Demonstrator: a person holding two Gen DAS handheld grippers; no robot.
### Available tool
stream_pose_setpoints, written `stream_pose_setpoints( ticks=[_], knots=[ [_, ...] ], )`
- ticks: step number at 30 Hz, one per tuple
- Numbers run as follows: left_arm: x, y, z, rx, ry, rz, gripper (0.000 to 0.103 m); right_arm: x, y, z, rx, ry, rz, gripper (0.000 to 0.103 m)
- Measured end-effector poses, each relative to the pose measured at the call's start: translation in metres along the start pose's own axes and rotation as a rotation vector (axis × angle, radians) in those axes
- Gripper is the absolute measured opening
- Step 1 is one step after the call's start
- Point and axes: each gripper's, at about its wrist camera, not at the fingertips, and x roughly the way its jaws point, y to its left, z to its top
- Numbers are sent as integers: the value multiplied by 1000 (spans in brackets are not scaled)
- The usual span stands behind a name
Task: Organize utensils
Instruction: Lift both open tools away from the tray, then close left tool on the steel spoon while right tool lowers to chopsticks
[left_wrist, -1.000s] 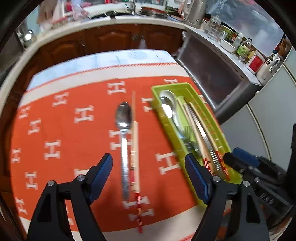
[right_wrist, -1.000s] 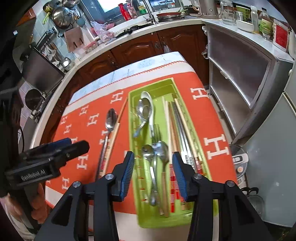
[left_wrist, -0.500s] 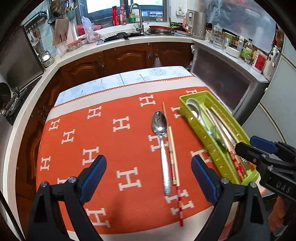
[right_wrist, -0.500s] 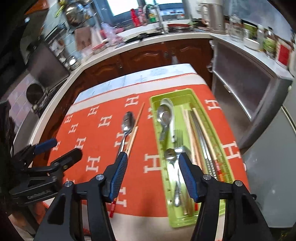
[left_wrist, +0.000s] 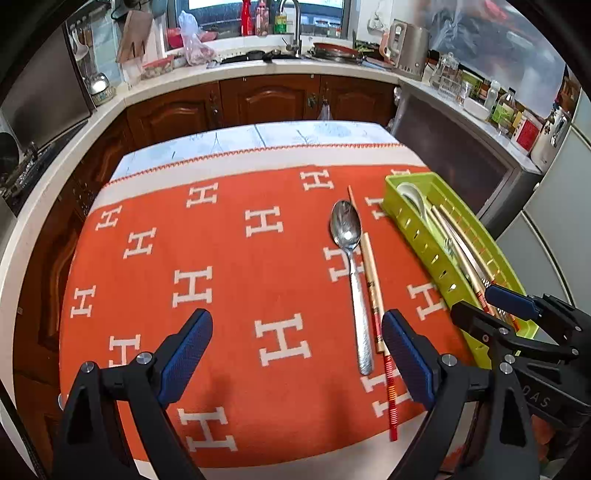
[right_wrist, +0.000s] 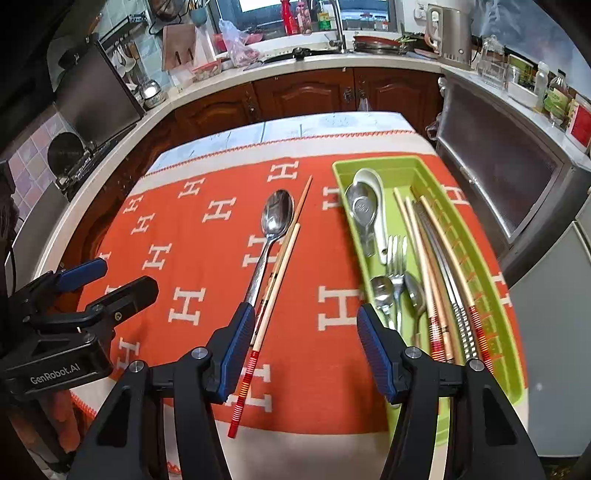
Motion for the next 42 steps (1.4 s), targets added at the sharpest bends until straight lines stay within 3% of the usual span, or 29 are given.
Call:
stream_pose_setpoints(
  ticks=[3,7,15,25,30,35,39,42],
  knots=[
    [9,3,-5,5,30,1,92,14,4,-2,2,31,29,56],
    [20,7,-10,-8,58,-23,92,32,12,-3,-3,57,51,41],
    [42,14,-2,-51,70,-62,92,55,15,0,16,76,74,39],
    [97,-11,46,46,60,-169,91,59,3,2,49,58,93,39],
    [127,-14,74,104,50,-203,70,54,-7,6,65,26,102,39],
    [154,-16,88,138,66,-253,67,46,-19,12,76,-24,102,39],
    [170,-19,93,158,72,-307,58,44,-26,16,81,-43,91,39],
    [174,-24,92,192,42,-328,57,44,-31,17,85,-48,83,39]
  ],
)
